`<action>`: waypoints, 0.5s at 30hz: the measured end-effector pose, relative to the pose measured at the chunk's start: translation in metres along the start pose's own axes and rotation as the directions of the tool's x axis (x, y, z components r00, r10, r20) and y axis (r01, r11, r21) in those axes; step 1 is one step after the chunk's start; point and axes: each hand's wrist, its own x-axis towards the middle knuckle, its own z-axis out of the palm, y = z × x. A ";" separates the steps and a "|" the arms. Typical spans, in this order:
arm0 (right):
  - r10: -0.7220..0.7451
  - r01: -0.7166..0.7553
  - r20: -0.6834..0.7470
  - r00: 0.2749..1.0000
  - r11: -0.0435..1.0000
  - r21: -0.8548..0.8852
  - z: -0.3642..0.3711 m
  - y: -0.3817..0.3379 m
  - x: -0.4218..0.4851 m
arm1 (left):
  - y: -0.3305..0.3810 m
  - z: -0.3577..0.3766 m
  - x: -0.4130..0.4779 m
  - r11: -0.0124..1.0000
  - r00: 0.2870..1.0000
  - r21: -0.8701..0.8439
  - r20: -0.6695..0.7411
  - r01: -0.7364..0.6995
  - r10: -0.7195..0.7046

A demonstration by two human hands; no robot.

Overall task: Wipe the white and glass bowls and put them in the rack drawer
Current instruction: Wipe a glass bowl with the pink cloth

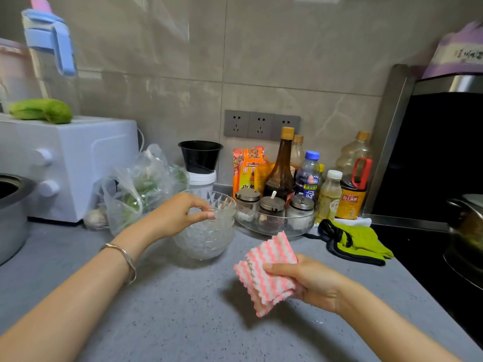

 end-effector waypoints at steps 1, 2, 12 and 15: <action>-0.002 0.002 0.000 1.000 1.000 -0.002 0.000 0.000 -0.001 | -0.001 -0.001 0.000 1.000 1.000 -0.029 -0.028 -0.007 0.006; -0.005 0.005 0.003 1.000 1.000 -0.002 0.000 -0.001 -0.001 | -0.001 -0.001 -0.001 0.998 0.998 -0.064 -0.058 -0.005 0.001; -0.055 0.065 -0.092 0.994 0.991 0.121 -0.028 0.000 -0.027 | 0.078 -0.004 -0.011 0.839 0.947 -0.526 -0.318 -0.141 -0.040; -0.158 0.185 -0.117 0.980 0.943 0.277 -0.045 0.001 -0.052 | 0.119 0.015 -0.012 0.695 0.957 -0.690 -0.290 -0.202 -0.010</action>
